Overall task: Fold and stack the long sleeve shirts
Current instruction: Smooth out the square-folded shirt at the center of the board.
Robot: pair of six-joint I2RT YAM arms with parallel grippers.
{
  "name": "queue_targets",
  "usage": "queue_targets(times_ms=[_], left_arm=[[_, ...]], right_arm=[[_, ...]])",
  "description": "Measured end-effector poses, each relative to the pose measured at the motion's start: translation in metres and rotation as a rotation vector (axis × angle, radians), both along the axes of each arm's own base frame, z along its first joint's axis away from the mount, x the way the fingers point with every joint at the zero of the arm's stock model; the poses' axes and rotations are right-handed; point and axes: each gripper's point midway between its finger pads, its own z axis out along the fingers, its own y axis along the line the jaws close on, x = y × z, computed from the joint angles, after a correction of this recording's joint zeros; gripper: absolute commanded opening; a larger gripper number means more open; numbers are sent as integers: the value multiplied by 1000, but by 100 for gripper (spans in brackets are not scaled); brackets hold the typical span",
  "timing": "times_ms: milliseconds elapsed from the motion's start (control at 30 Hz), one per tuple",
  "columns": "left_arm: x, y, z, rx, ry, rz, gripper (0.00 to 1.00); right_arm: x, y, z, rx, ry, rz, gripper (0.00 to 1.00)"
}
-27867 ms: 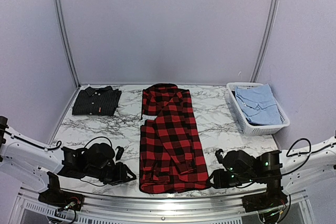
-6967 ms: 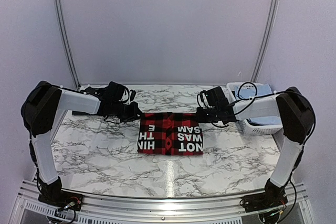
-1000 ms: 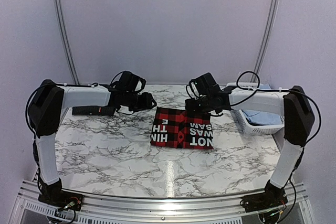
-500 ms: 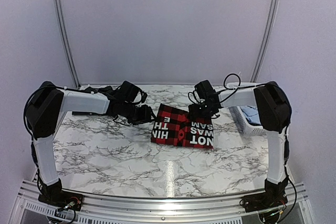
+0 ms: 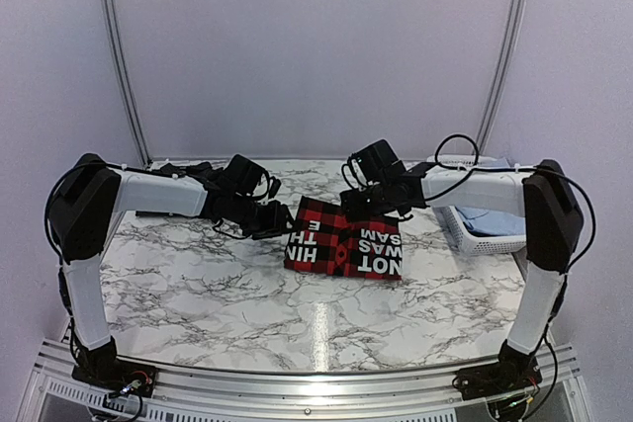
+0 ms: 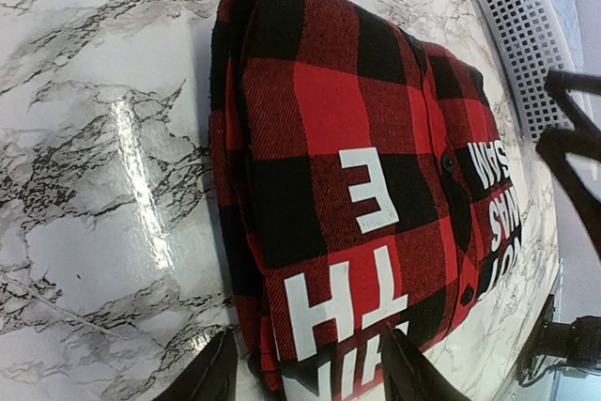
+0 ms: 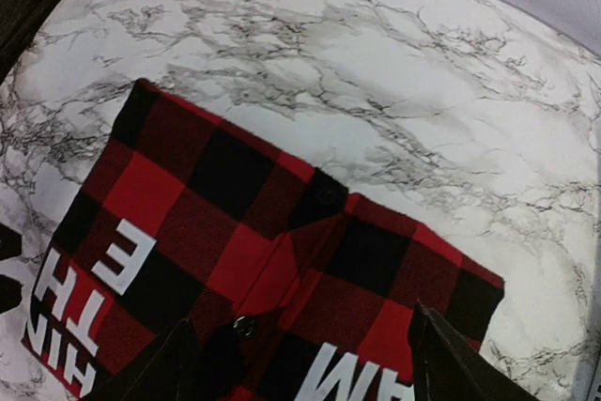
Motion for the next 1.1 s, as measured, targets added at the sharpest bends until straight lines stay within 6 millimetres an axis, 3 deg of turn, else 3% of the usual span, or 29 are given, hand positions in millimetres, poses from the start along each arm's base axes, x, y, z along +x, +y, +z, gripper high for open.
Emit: queue_targets(times_ms=[133,267,333,633,800,967,1100], left_arm=[[-2,-1,-1,-5,9,-8,57],[-2,-4,-2,-12,22,-19,58],[-1,-7,-5,-13,31,-25,58],[-5,-14,-29,-8,106,-57,60],[-5,-13,-29,-14,118,-54,60],[-4,-12,-26,-25,122,-49,49],[-5,-13,-23,-35,125,-55,49]], right_arm=[[-35,17,-23,-12,48,45,73],[-65,-4,-74,-79,153,16,73],[-72,-15,-89,-94,174,-13,73],[-70,-15,-89,-53,132,-36,73],[-69,-15,-88,-54,128,-33,73],[-69,-16,-85,-59,123,-26,73],[-69,-19,-74,-73,108,-26,71]])
